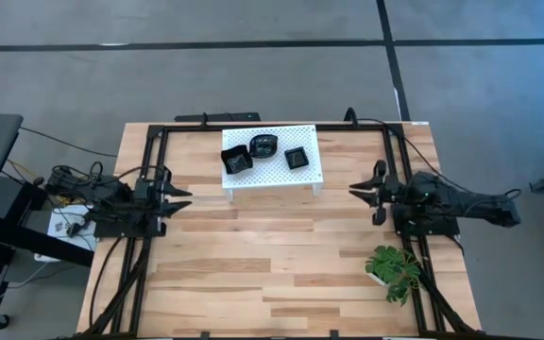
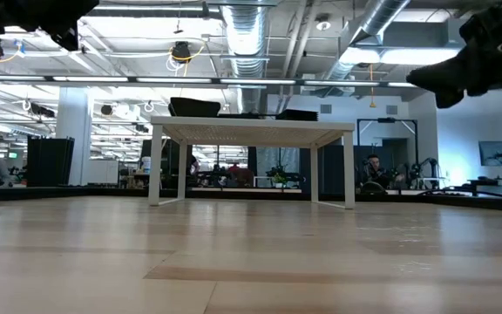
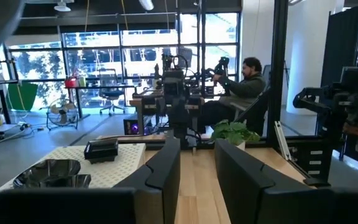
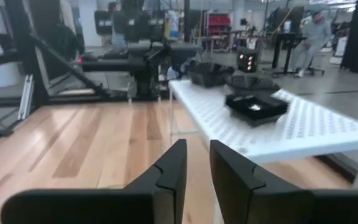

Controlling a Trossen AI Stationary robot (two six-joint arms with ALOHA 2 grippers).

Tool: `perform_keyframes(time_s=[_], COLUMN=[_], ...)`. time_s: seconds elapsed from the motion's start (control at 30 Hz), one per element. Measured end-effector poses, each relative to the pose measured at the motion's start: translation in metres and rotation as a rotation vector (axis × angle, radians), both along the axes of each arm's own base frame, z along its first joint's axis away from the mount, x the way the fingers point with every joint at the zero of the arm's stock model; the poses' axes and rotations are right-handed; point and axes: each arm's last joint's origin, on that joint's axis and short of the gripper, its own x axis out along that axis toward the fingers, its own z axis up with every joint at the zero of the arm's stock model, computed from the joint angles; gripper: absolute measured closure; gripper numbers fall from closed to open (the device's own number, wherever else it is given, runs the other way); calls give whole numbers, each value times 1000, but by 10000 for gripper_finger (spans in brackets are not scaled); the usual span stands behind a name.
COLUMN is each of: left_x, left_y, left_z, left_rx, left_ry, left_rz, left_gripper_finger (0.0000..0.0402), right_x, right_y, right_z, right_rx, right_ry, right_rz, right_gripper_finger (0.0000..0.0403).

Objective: Pick & Place Mini shaped plates
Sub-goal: Return to Home Position

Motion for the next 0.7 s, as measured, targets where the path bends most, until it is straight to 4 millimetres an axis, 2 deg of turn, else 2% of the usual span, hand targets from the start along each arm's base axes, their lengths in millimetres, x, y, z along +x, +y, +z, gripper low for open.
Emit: perform_keyframes(time_s=[0.23, 0.53, 0.7], left_x=[0, 0, 0], left_y=[0, 0, 0], left_z=[0, 0, 0], left_rx=[-5, -7, -8], left_ry=[1, 1, 1], left_rz=[-1, -1, -1], left_gripper_finger=[300, 300, 300], right_x=[2, 3, 3], right_y=[1, 0, 0], right_z=[-12, -12, -12], right_rx=[4, 191, 194], right_ry=[44, 15, 14], right_rz=[8, -6, -6], right_gripper_finger=[337, 337, 337])
